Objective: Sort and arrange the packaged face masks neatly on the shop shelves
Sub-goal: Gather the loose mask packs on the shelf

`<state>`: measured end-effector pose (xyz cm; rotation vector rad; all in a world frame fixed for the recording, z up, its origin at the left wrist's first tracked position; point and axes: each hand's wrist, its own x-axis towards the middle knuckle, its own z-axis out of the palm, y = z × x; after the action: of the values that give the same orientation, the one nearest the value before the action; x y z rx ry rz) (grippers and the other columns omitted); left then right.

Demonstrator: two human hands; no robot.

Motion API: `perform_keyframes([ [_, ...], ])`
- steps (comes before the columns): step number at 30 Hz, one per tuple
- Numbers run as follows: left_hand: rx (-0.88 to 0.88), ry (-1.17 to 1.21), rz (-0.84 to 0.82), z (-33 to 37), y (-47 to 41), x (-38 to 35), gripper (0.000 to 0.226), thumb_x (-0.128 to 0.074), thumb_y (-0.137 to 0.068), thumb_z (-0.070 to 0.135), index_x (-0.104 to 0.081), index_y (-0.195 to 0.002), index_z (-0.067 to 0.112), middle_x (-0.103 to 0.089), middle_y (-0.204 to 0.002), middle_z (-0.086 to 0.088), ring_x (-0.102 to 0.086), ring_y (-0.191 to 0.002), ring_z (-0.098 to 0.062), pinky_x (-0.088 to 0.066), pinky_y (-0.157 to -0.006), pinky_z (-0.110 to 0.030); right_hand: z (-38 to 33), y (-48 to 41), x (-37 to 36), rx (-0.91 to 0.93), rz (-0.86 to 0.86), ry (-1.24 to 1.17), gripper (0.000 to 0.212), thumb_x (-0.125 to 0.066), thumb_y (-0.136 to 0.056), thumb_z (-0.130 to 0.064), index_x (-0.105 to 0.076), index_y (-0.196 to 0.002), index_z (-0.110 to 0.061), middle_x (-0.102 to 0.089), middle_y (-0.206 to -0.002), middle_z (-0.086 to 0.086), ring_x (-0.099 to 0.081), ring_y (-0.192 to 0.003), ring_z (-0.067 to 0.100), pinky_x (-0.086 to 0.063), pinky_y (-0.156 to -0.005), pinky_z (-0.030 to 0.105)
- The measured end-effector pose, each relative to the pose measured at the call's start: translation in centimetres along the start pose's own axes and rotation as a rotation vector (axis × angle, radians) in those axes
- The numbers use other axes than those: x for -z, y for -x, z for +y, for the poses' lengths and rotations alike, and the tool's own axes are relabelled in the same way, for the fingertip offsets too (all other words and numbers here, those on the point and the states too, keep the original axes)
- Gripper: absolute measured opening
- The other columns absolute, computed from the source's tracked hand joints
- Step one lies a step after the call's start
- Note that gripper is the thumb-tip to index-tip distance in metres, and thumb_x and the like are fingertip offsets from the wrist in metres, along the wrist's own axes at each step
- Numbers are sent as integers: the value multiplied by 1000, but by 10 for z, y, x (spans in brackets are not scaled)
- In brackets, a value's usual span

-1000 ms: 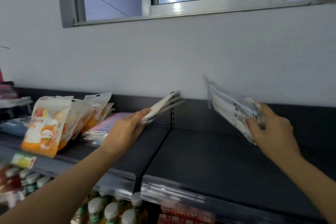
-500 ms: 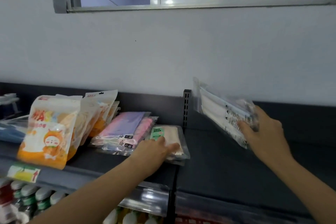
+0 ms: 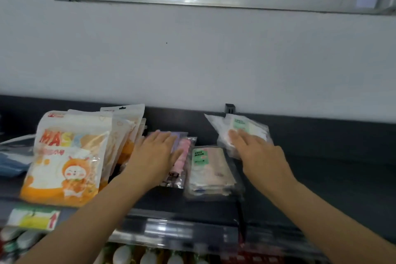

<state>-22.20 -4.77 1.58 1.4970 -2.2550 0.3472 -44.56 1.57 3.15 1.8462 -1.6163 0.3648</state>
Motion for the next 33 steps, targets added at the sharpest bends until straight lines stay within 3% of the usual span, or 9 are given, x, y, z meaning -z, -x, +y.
perform_keyframes([
  [5,97,69,-223,-18,-3,-32,38,-22,-100,41,-42,-132,40,-30,-151,8,-22,-140,-28,-22,-110,-55,-48,-14,-30,130,-342,-52,55,-49,-91,-16,-25,-141,-21,-38,-141,7,-45,-118,29,-43,-83,40],
  [9,123,115,-157,-18,0,-39,36,-26,-98,41,-47,-128,40,-37,-143,14,-25,-137,-20,-26,-102,-55,-45,-16,-51,173,-463,-90,51,-30,-97,-44,-21,-145,-31,-28,-151,-3,-35,-128,26,-36,-98,42],
  [12,115,112,-97,-20,3,-41,35,-27,-98,42,-49,-125,41,-41,-138,15,-28,-133,-17,-27,-97,-52,-50,-13,-52,260,-404,-50,58,-18,-90,-52,-27,-144,-32,-33,-149,-3,-38,-128,28,-33,-98,49],
  [14,119,123,-80,-22,6,-44,36,-27,-98,43,-47,-127,42,-38,-141,15,-27,-134,-16,-27,-98,-51,-54,-10,-48,236,-489,-96,68,-15,-87,-68,-18,-146,-35,-21,-154,-7,-23,-137,23,-23,-106,52],
  [17,114,115,-58,-22,10,-48,36,-27,-98,44,-45,-129,43,-33,-146,16,-24,-136,-15,-26,-99,-51,-57,-8,-36,134,-633,-210,105,-2,-53,-86,-11,-147,-40,-8,-156,-13,-5,-142,18,-5,-113,54],
  [23,109,100,-25,-23,11,-48,39,-26,-98,49,-41,-133,44,-30,-151,11,-19,-142,-19,-21,-103,-56,-62,-9,-26,89,-582,-249,108,-4,-51,-87,-8,-147,-39,-5,-157,-11,0,-144,19,5,-112,59],
  [26,51,38,138,-25,20,-35,44,-31,-92,51,-56,-125,35,-53,-135,-1,-44,-130,-27,-36,-98,-62,-57,-6,-9,49,-378,-287,100,-1,-59,-86,-7,-147,-39,-4,-157,-11,2,-144,15,5,-113,58],
  [29,0,30,251,-25,38,-23,45,-34,-87,49,-63,-114,27,-60,-123,-4,-55,-116,-29,-48,-88,-53,-53,6,3,47,-266,-333,91,0,-67,-84,-13,-146,-40,-12,-154,-14,-5,-142,12,-4,-116,54],
  [33,-45,13,293,-26,62,-8,31,-55,-86,41,-67,-107,22,-59,-123,-6,-57,-112,-29,-50,-80,-46,-45,24,3,79,-354,-310,74,-20,-81,-73,-14,-146,-40,-14,-153,-13,-7,-141,15,-8,-116,53],
])
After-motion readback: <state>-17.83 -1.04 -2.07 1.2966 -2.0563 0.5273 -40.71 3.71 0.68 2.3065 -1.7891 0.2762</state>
